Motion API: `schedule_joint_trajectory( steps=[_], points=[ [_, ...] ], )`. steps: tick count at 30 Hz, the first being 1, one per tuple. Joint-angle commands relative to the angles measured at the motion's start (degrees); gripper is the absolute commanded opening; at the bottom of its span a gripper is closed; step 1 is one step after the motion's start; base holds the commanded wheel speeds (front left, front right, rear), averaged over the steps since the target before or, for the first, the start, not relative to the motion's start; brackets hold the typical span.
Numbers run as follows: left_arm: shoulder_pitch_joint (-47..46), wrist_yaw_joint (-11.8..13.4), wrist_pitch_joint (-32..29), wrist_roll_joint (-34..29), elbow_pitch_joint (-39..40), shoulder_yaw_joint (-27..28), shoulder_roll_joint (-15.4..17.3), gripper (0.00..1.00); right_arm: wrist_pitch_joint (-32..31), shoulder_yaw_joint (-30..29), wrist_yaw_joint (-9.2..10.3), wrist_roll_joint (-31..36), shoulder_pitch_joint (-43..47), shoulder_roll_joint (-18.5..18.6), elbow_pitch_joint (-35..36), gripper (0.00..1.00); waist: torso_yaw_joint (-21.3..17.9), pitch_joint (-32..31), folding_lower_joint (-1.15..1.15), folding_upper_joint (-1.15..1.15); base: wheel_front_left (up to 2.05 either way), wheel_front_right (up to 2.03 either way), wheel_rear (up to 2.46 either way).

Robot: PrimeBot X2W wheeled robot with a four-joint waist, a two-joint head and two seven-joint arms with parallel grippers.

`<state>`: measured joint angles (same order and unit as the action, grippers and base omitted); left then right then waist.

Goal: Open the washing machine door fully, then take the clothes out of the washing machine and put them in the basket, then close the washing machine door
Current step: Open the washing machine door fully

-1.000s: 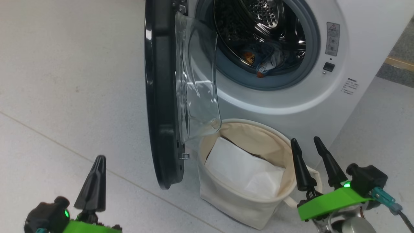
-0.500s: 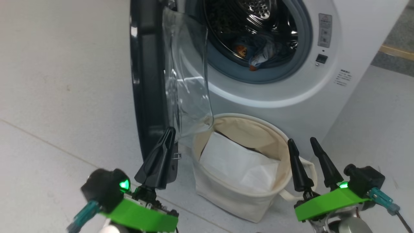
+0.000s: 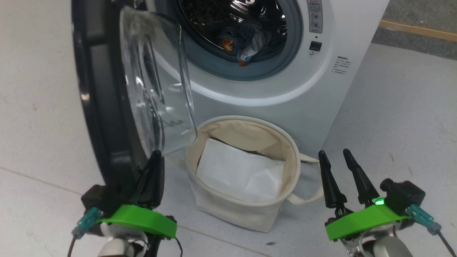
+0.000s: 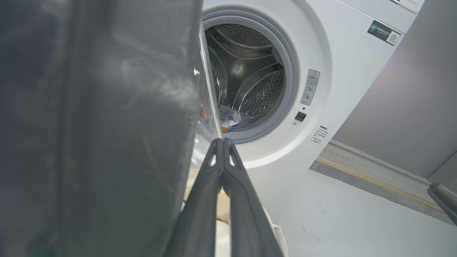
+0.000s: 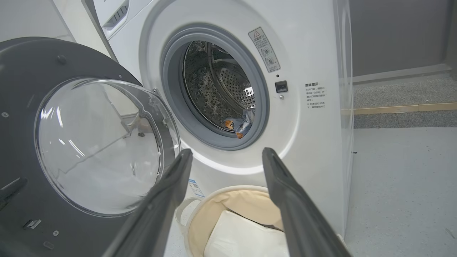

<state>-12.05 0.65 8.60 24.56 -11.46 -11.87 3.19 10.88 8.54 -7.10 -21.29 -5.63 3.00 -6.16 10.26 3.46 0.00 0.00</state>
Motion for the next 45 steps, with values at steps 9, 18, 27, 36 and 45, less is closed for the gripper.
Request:
schedule_joint_trajectory(
  steps=[9,18,27,36,45],
  points=[
    [1.61,3.51,1.34,2.32,4.37,7.03,1.62,0.0,1.17,0.92,-0.39,-0.05,-2.45,-0.13,1.82,1.0,3.02,0.44,0.0,0.0,0.0,0.0,0.0],
    [-0.3,3.21,1.05,4.89,0.89,15.03,9.77,0.0,1.4,1.46,-0.39,-0.79,-2.95,-0.13,0.84,1.0,4.9,-0.22,0.0,0.0,0.0,0.0,0.0],
    [-9.0,-0.89,2.89,6.96,-13.16,18.37,16.02,0.0,1.86,2.02,-0.39,-1.9,-3.99,-0.13,-1.15,1.0,4.0,-0.77,0.0,0.0,0.0,0.0,0.0],
    [-8.59,-3.4,5.64,7.07,-14.11,18.09,14.18,0.0,2.53,1.51,-0.39,-2.42,-3.79,-0.13,-2.44,1.0,3.71,-1.3,0.0,0.0,0.0,0.0,0.0],
    [-1.45,-2.5,5.78,5.86,-1.93,15.84,10.04,0.0,2.57,1.85,-0.39,-2.58,-3.91,-0.13,-2.31,1.0,4.49,-1.32,0.0,0.0,0.0,0.0,0.0]
  ],
)
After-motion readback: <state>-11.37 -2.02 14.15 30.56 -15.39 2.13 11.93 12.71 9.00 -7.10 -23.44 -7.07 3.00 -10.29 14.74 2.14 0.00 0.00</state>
